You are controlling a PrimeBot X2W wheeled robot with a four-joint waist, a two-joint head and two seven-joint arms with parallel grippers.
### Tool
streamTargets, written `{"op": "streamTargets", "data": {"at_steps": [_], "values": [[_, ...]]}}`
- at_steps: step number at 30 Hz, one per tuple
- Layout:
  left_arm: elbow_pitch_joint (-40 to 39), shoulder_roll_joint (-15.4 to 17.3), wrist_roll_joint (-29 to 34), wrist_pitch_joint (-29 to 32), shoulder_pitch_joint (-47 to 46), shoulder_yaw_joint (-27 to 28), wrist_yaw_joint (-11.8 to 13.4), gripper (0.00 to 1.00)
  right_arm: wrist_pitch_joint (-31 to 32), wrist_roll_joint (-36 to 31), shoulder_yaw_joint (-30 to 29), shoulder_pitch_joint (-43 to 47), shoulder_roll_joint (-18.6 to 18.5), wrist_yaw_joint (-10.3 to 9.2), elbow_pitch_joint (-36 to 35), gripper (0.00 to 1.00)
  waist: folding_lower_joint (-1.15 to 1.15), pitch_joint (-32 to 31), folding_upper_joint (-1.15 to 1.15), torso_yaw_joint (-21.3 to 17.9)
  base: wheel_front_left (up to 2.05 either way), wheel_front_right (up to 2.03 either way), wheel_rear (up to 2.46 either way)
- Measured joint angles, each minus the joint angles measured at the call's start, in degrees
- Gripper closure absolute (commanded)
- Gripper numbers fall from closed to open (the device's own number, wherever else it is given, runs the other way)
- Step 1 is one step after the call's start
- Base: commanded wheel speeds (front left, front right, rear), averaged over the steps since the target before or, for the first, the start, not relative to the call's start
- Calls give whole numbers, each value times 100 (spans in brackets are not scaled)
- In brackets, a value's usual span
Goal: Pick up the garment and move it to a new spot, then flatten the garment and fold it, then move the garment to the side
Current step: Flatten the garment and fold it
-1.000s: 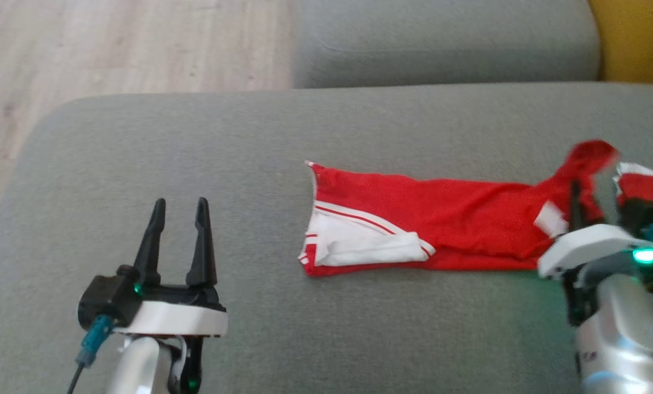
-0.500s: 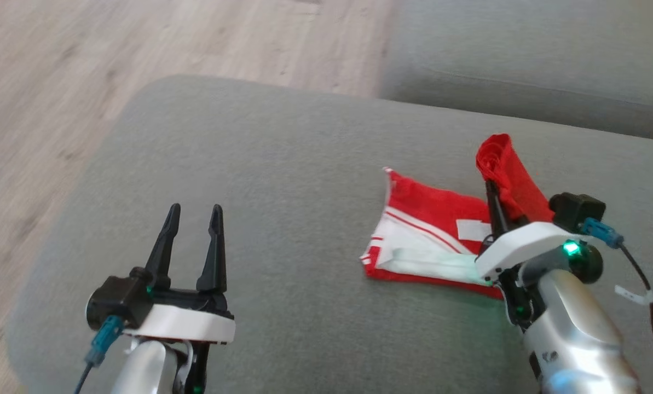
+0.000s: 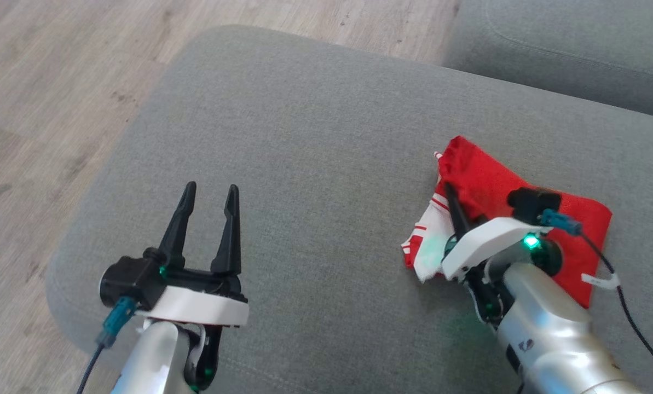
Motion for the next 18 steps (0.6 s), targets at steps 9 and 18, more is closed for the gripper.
{"op": "streamTargets", "data": {"at_steps": [9,18], "values": [[60,-4,0,-7,1,-78,2,0,-101,555,816,-18,-4,0,203,0,-1,42,0,-21,0,0,0],[71,60,-44,-49,5,-60,58,0,-152,998,936,-210,-4,0,-668,0,-1,-69,0,-609,0,0,0]]}}
